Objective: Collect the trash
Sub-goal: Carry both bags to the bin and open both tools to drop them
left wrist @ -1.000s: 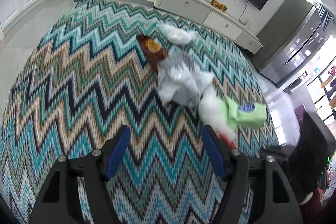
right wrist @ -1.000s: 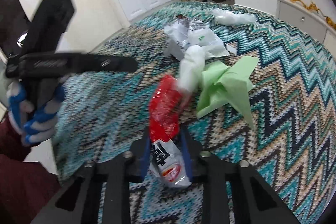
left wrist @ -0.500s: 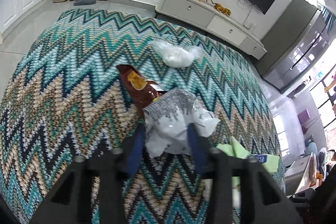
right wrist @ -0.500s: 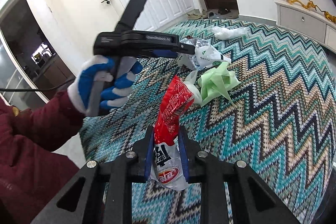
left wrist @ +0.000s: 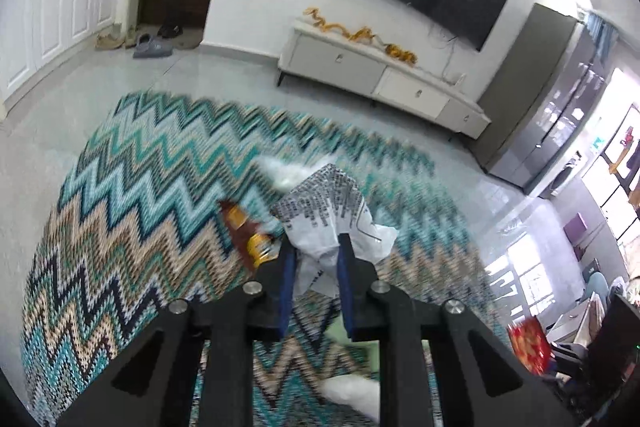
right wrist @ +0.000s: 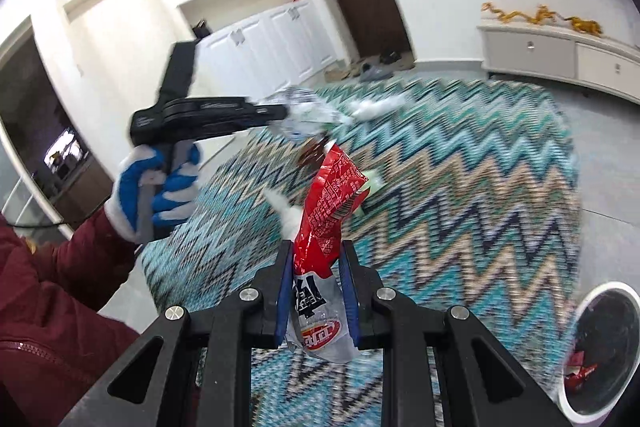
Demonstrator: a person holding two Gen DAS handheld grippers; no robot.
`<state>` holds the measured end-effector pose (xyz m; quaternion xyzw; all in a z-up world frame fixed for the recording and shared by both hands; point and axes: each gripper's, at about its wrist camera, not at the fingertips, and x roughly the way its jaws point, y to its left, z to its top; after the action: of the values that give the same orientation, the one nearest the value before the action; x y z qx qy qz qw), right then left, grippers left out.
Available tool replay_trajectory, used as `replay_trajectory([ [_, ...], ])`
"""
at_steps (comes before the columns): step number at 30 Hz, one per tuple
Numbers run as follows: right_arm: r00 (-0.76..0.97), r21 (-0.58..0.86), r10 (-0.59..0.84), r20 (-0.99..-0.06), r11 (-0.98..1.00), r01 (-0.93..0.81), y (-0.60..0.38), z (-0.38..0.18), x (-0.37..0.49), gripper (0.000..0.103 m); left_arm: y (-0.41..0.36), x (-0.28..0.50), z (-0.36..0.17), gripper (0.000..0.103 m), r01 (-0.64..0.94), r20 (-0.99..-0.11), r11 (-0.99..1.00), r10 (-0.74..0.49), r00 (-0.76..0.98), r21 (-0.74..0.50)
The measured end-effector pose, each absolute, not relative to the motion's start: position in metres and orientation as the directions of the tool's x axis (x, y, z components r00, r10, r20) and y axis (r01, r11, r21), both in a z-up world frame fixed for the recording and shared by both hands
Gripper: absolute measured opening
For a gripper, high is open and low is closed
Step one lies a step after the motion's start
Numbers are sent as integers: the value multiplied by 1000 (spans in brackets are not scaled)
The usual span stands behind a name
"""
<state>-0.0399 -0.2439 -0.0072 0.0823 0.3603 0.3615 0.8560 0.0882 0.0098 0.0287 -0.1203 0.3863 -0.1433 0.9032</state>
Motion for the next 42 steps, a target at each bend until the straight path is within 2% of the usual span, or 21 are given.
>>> replay_trajectory([
  [5, 607, 413, 600, -522, 800, -435, -299, 0, -40, 21, -40, 92, 57, 18, 273, -634, 913, -407, 658, -303],
  [13, 767, 357, 312, -561, 927, -116, -413, 0, -51, 21, -181, 109, 60, 18, 476, -650, 831, -534, 540, -287],
  [18, 751, 331, 136, -646, 937, 115, -485, -32, -45, 21, -291, 113, 34, 18, 587, -702, 754, -588, 402, -295],
  [23, 697, 349, 89, -712, 905, 242, -528, -76, -32, 21, -386, 111, -5, 19, 645, -757, 704, -586, 290, -298],
  [29, 649, 359, 67, -758, 873, 330, -567, -119, -14, 23, -459, 110, -43, 23, 671, -795, 673, -571, 203, -312],
  [31, 642, 360, 57, -764, 865, 351, -577, -126, -11, 29, -474, 111, -53, 30, 677, -801, 667, -567, 193, -310],
  [32, 639, 356, 47, -767, 861, 364, -581, -129, -10, 35, -478, 111, -56, 32, 678, -801, 663, -570, 185, -316],
  [36, 644, 349, 20, -765, 854, 387, -588, -131, -14, 45, -481, 114, -59, 57, 667, -792, 663, -585, 177, -341],
  [40, 660, 353, -3, -751, 843, 405, -584, -126, -24, 51, -470, 114, -49, 58, 664, -776, 665, -597, 200, -341],
  [42, 675, 358, -16, -738, 839, 410, -584, -121, -29, 59, -459, 110, -37, 58, 659, -763, 679, -600, 243, -324],
])
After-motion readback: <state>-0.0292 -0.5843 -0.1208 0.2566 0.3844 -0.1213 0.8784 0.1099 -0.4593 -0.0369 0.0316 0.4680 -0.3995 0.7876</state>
